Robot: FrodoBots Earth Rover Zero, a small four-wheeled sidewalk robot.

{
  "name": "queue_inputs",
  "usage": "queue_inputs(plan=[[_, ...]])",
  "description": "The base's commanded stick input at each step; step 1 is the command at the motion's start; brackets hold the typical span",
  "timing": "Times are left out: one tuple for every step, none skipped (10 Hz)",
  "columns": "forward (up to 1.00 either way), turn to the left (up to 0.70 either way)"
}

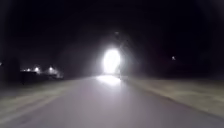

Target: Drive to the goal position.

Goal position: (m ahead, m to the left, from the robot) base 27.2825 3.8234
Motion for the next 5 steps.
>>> queue_inputs(plan=[[1.0,0.06],[1.0,0.05],[1.0,0.05],[1.0,0.08],[1.0,0.12]])
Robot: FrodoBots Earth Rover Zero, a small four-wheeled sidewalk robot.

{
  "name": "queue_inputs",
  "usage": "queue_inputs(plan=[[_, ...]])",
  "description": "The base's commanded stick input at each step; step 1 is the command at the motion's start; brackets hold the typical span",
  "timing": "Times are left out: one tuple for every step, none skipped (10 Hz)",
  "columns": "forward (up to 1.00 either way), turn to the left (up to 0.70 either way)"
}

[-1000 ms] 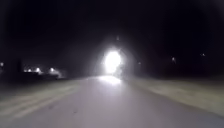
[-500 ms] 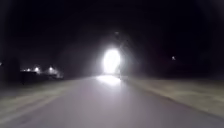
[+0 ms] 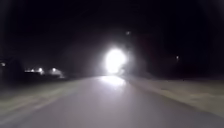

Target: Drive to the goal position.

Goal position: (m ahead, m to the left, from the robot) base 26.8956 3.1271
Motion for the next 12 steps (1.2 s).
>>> queue_inputs(plan=[[1.0,0.1],[1.0,0.07],[1.0,0.05],[1.0,0.05],[1.0,0.05],[1.0,0.04],[1.0,0.04],[1.0,0.03],[1.0,0.03],[1.0,0.03],[1.0,0.03],[1.0,0.03]])
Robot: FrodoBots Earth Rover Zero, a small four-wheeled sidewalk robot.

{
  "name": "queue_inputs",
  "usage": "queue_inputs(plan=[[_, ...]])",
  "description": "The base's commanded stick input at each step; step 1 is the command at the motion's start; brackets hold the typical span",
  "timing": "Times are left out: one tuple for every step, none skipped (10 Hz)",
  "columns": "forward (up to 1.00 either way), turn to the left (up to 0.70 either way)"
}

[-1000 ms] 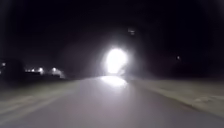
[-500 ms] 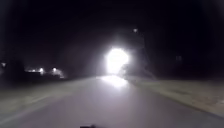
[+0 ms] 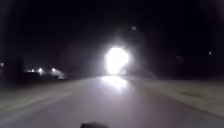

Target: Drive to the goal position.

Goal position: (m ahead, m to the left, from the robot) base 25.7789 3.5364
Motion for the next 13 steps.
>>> queue_inputs(plan=[[1.0,0.03],[1.0,0.03],[1.0,0.03],[1.0,0.03],[1.0,0.03],[1.0,0.03],[1.0,0.03],[1.0,0.04],[1.0,0.05],[1.0,0.1],[1.0,0.09],[1.0,0.06],[1.0,0.05]])
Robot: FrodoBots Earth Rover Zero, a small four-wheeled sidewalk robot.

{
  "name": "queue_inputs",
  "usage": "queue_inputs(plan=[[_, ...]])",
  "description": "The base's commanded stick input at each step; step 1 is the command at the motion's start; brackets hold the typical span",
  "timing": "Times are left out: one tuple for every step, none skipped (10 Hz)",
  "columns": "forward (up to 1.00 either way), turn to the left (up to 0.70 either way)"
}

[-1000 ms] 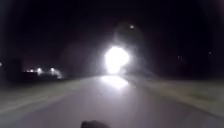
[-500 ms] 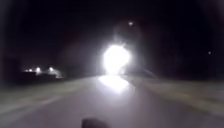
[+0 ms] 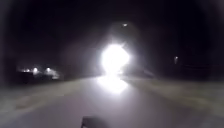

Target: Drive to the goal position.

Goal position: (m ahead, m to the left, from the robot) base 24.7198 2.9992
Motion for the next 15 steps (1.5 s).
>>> queue_inputs(plan=[[1.0,0.05],[1.0,0.05],[1.0,0.05],[1.0,0.05],[1.0,0.09],[1.0,0.15],[1.0,0.1],[1.0,0.08],[1.0,0.08],[1.0,0.08],[1.0,0.07],[1.0,0.06],[1.0,0.08],[1.0,0.11],[1.0,0.12]])
